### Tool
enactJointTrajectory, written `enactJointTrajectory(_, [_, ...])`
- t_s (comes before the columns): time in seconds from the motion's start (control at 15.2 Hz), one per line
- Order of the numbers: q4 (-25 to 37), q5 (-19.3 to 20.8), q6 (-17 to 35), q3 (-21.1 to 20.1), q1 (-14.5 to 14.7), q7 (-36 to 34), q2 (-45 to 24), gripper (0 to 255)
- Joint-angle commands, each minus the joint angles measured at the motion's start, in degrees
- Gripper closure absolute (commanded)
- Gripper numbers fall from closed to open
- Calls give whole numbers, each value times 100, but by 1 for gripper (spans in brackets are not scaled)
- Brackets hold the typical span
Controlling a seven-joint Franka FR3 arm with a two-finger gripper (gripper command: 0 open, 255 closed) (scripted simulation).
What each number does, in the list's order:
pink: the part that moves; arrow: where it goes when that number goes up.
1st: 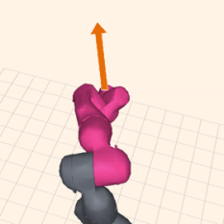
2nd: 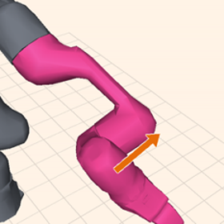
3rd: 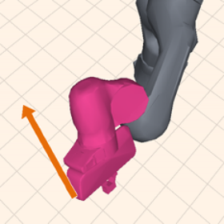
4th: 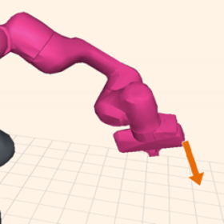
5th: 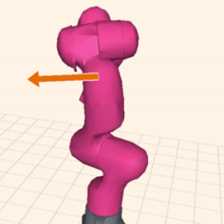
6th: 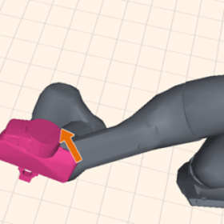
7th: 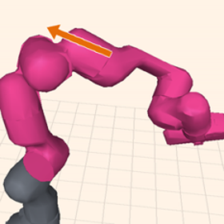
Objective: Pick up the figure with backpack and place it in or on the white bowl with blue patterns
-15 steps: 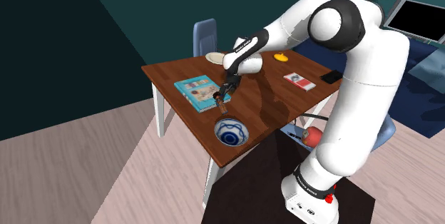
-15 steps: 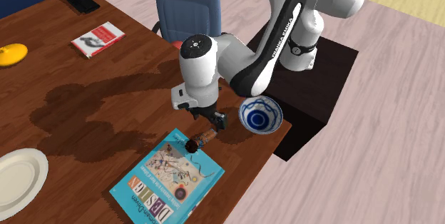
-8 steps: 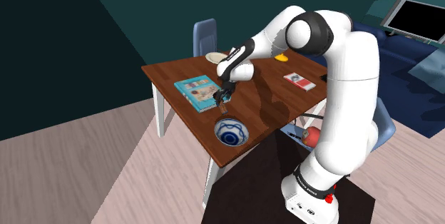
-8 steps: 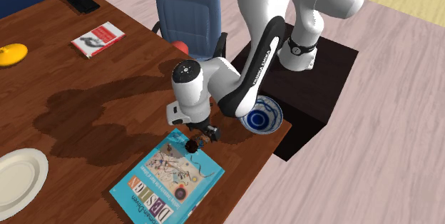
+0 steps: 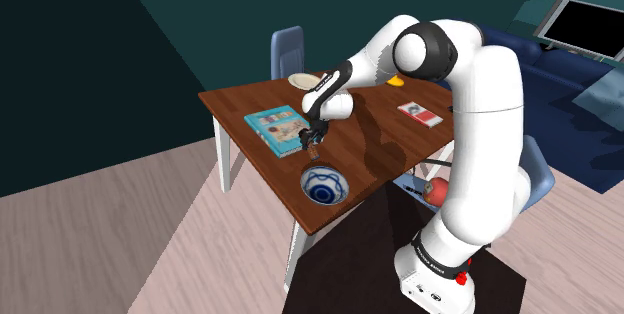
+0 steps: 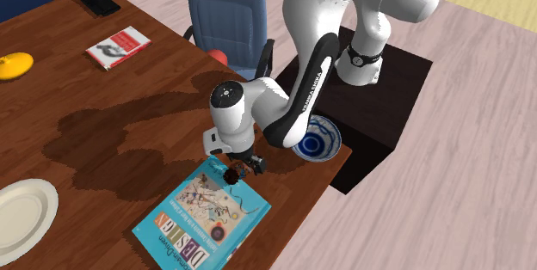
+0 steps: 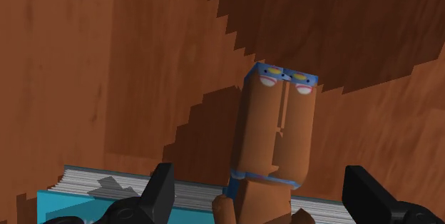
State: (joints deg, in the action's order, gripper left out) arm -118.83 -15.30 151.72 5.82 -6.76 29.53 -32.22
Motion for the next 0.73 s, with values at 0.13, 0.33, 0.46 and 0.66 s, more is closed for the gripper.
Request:
enactJointTrajectory(0.13, [1, -1, 2, -1, -1, 1, -2, 0])
enactJointTrajectory(0.33, [1, -1, 2, -1, -1, 1, -2, 255])
enactJointTrajectory(0.46, [0, -1, 3, -1, 0, 1, -2, 255])
enactJointTrajectory(0.66, [1, -1, 2, -1, 0, 0, -2, 255])
